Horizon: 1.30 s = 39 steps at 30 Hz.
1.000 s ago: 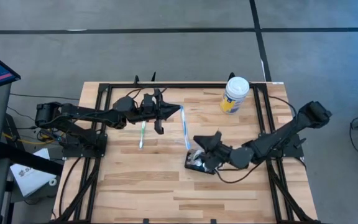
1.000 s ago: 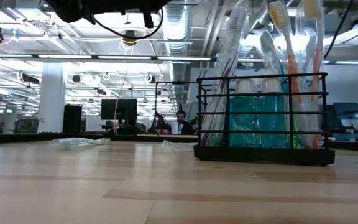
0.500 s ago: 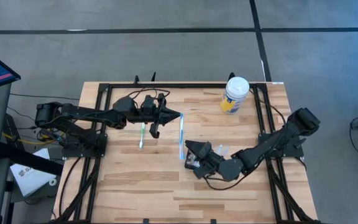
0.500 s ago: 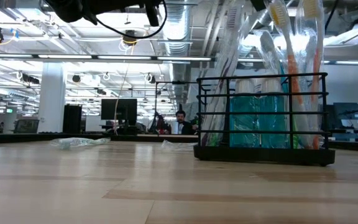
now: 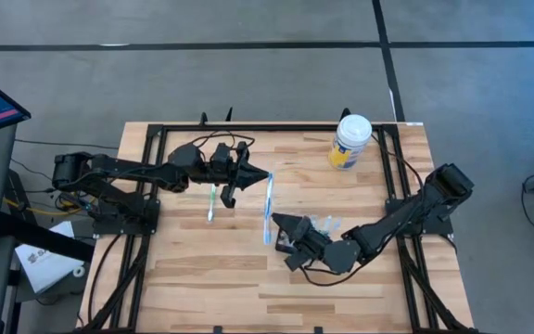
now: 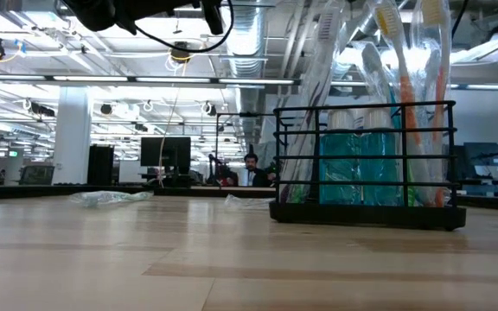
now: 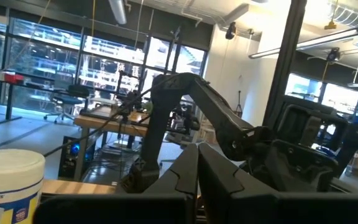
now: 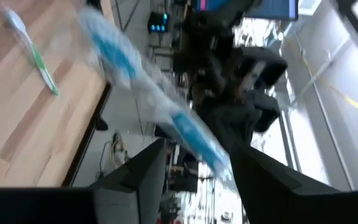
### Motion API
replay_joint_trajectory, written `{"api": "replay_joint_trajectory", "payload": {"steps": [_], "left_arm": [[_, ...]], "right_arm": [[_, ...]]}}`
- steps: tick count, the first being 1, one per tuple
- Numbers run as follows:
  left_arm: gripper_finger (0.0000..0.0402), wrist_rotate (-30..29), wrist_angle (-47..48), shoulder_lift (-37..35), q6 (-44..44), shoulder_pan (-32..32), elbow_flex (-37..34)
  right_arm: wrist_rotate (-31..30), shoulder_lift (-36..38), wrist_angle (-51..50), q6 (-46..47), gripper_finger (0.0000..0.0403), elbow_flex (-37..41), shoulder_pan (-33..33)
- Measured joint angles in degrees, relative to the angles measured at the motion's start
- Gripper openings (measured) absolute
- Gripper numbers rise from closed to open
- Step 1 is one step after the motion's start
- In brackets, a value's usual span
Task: Pick & Place toothbrushing station
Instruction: Put the blue toothbrush into the mesh organizer
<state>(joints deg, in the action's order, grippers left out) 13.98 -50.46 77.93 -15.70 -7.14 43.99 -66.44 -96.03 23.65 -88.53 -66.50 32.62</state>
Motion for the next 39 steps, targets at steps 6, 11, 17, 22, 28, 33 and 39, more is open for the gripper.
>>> {"api": "replay_joint_trajectory", "payload": {"steps": [6, 11, 17, 22, 28, 33, 39], "left_arm": [[0.0, 0.0, 0.0, 0.0, -0.2, 0.0, 0.0], [0.0, 0.0, 0.0, 0.0, -1.0, 0.0, 0.0], [0.0, 0.0, 0.0, 0.0, -1.3, 0.0, 0.0], [0.0, 0.0, 0.2, 0.0, -1.3, 0.1, 0.0], [0.0, 0.0, 0.4, 0.0, -1.7, 0.4, 0.0], [0.0, 0.0, 0.8, 0.0, -1.6, 0.8, 0.0], [0.0, 0.0, 1.2, 0.0, -1.5, 1.1, 0.0]], "right_arm": [[3.7, 0.0, -0.9, -0.6, 0.0146, 0.0, -0.5], [6.5, 0.0, -1.1, -1.3, 0.0134, 0.0, -1.5], [10.5, 0.0, -1.0, -4.5, 0.0135, 0.0, -2.1], [12.9, 0.0, -0.9, -5.0, 0.0136, 0.0, -3.3], [13.5, 0.0, -0.9, -7.1, 0.0132, 0.0, -5.1], [14.5, 0.0, -0.3, -9.9, 0.0132, 0.0, -6.2], [14.8, 0.0, -0.4, -13.3, 0.0132, 0.0, -6.6]]}}
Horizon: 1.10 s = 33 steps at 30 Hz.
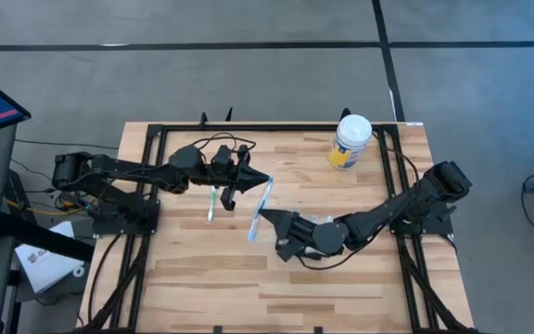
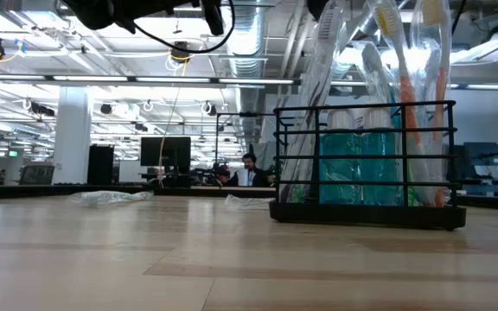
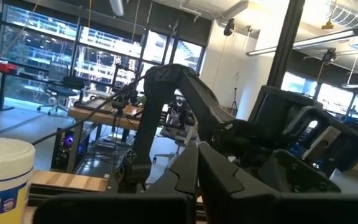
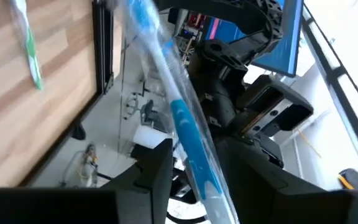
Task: Pick & Place toothbrushing station
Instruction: Put the blue toothbrush into the mesh organizer
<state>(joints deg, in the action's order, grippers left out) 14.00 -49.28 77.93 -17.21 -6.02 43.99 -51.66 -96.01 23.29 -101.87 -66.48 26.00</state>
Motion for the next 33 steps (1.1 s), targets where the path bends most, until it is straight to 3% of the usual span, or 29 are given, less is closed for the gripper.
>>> {"api": "replay_joint_trajectory", "payload": {"steps": [15, 23, 33], "left_arm": [[0.0, 0.0, 0.5, 0.0, 0.0, 0.2, 0.0], [0.0, -0.1, 1.3, 0.1, 0.3, 0.2, 0.0], [0.0005, -0.5, 0.9, 0.1, 2.2, 0.1, 0.0]], "right_arm": [[0.7, 0.0, 1.4, -3.7, 0.0115, 0.0, -3.3], [0.2, 0.1, 1.8, -3.4, 0.0026, 0.0, -2.7], [-2.4, 0.0, 3.1, 1.6, 0.0009, 0.0, -2.0]]}}
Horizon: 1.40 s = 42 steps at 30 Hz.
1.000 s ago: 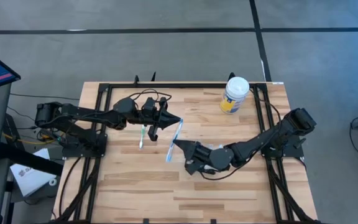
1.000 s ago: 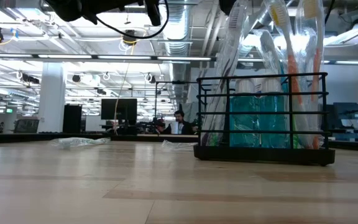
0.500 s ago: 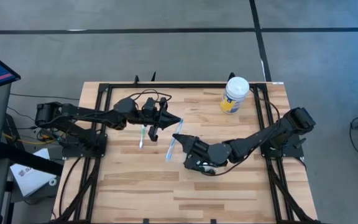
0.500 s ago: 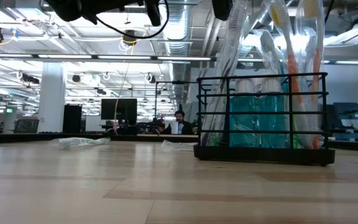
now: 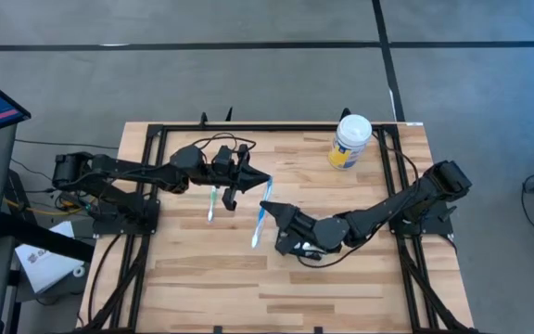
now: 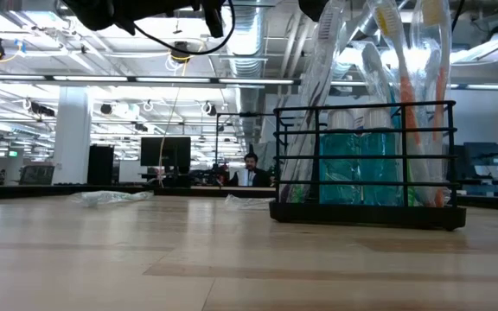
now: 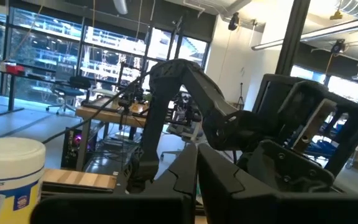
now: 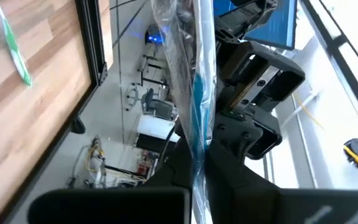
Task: Pick & Place toothbrushing station
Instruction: Put the blue toothbrush into the mesh organizer
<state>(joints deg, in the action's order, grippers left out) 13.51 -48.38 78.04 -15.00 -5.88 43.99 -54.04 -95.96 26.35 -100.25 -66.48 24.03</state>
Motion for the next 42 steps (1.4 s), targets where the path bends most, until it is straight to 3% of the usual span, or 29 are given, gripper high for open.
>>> {"api": "replay_joint_trajectory", "payload": {"steps": [9, 17, 24, 30, 34, 39, 42], "left_arm": [[0.0016, 0.5, -0.2, -0.1, 0.1, -0.2, 0.0], [0.0029, 0.4, -0.2, -0.1, 5.7, -0.2, 0.0], [0.0033, 0.4, -0.1, -0.1, 14.2, -0.2, -0.9], [0.0033, 0.3, 0.3, -0.9, 16.6, -0.2, -2.5], [0.0033, 0.3, -0.4, -2.7, 16.7, -0.2, -3.8], [0.0034, 0.2, -0.7, -3.2, 16.7, 0.8, -4.3], [0.0034, 0.2, -1.0, -3.2, 18.8, 2.0, -4.3]], "right_arm": [[-0.2, 0.0, -0.2, 3.6, 0.0009, 0.0, -0.1], [-0.9, 0.5, 0.3, 10.1, 0.0009, 0.0, 0.1], [-4.9, 3.4, 0.5, 22.2, 0.0009, 0.1, -0.1], [-4.3, 9.9, -13.5, 41.5, 0.0009, 0.1, -0.1], [1.4, 15.2, -24.3, 59.0, 0.0009, 0.1, -1.4], [14.2, 19.7, -32.0, 75.6, 0.0009, 0.0, -5.1], [24.8, 20.4, -34.3, 82.6, 0.0009, 0.0, -8.2]]}}
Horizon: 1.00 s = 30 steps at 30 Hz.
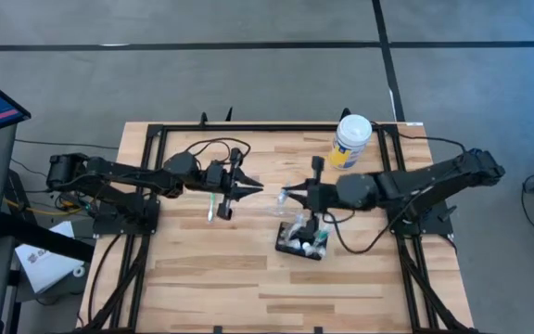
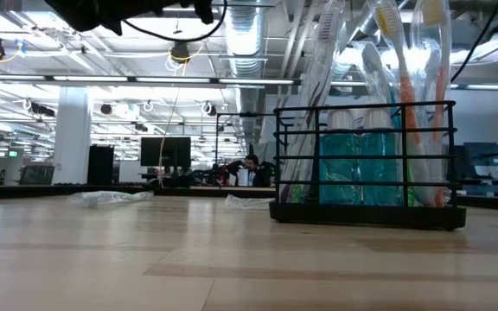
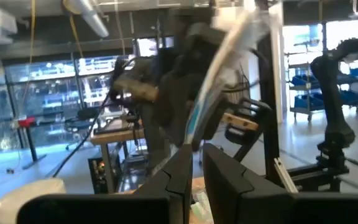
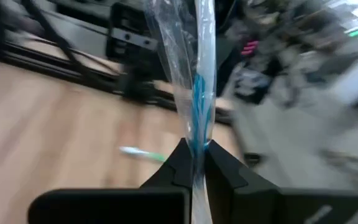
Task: Pick & Place toothbrushing station
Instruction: Put the blue toothbrush into the mesh organizer
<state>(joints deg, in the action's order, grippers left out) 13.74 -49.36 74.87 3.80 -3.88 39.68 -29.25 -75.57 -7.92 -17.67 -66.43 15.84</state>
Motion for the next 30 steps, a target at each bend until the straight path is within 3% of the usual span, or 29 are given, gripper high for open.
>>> {"api": "replay_joint_trajectory", "payload": {"steps": [4, 12, 16, 22, 30], "left_arm": [[0.0034, 0.0, -1.0, 0.0, 4.2, 2.0, 0.0], [0.0052, -4.8, -2.2, 0.0, 10.9, 5.7, 0.0], [0.0099, -8.7, -2.2, 0.0, 11.4, 6.5, 0.0], [0.0172, -10.1, -3.7, 0.1, 12.4, 7.1, 0.0], [0.0204, -12.4, -3.7, 1.5, 12.9, 7.8, 3.2]], "right_arm": [[9.6, -0.6, -0.9, 5.1, 0.0009, 0.0, -3.3], [15.4, -1.6, -1.1, 7.6, 0.0009, 0.0, -5.1], [16.1, -1.6, -1.2, 8.7, 0.001, 0.0, -5.1], [16.2, -1.6, -0.6, 8.7, 0.0009, 0.0, -5.1], [17.4, -4.3, 0.6, 8.7, 0.001, 0.0, -6.0]]}}
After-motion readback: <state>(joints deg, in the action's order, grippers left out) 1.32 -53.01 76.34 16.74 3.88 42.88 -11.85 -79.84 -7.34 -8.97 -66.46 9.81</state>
